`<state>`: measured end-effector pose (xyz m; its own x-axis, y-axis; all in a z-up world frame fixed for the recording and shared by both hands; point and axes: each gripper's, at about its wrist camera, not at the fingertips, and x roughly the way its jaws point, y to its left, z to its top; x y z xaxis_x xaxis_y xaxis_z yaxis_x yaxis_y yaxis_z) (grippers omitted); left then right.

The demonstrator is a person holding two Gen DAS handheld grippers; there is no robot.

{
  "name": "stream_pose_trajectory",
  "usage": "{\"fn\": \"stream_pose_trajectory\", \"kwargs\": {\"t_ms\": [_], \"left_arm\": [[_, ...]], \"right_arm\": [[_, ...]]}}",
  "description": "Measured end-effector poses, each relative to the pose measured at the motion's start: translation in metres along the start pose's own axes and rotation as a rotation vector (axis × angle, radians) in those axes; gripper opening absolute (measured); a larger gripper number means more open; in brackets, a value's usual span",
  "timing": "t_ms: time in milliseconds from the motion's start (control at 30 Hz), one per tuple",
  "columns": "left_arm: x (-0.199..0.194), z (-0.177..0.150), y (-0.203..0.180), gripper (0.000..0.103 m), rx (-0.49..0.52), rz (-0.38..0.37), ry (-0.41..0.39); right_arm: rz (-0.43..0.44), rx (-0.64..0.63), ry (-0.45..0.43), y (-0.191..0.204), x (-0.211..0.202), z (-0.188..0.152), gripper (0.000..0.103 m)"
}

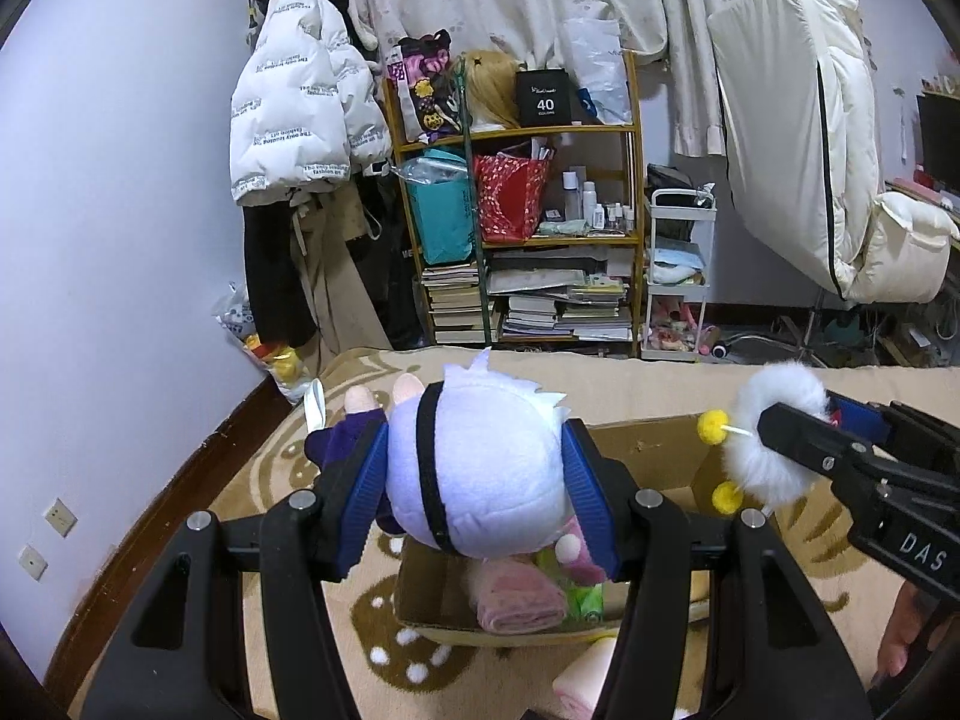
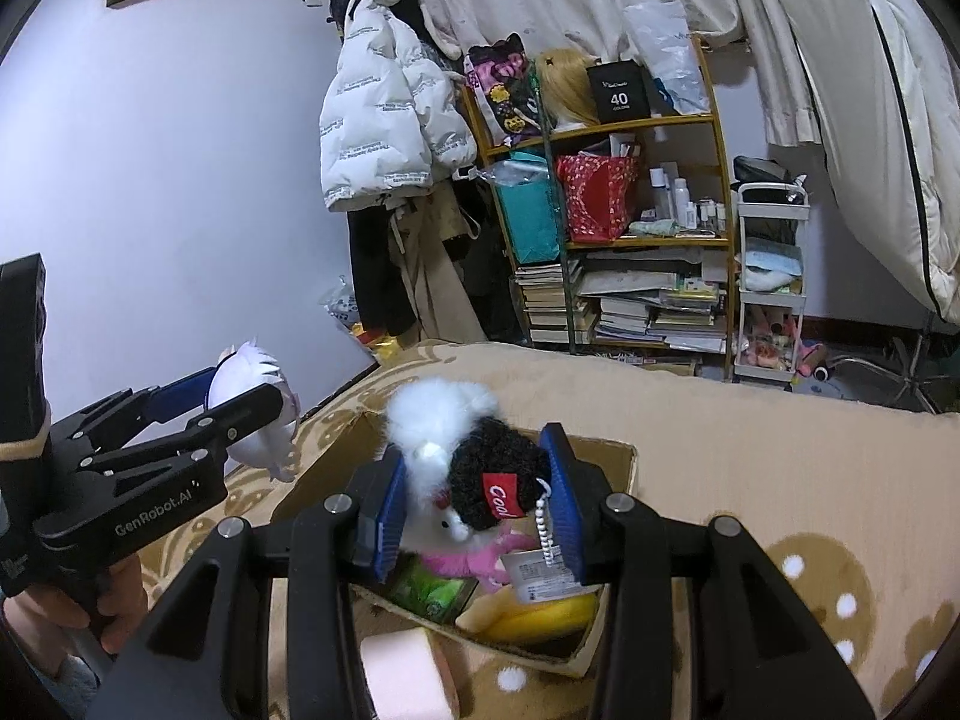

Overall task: Organize soft objects
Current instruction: 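Open both tools to drop the purple doll and white plush into the box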

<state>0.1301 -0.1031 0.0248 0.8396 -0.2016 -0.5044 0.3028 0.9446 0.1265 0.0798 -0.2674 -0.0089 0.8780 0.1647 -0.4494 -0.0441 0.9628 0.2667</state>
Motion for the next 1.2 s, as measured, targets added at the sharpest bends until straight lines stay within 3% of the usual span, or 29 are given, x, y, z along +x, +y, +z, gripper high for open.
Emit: {"fn": "stream_pose_trajectory", "kwargs": {"t_ms": [567,1200], "left_arm": [[0.037,-0.016,0.001,0.057,-0.034,-0.047,0.070],[0.055,-0.040,-0.016,0.058,0.023,-0.068,0.141]], "right_arm": [[0.022,0.023,0.020,-0.011,0.028,-0.009,0.044],[0.037,0.026,0.085,-0.015,0.044,-0.027,0.045]]}}
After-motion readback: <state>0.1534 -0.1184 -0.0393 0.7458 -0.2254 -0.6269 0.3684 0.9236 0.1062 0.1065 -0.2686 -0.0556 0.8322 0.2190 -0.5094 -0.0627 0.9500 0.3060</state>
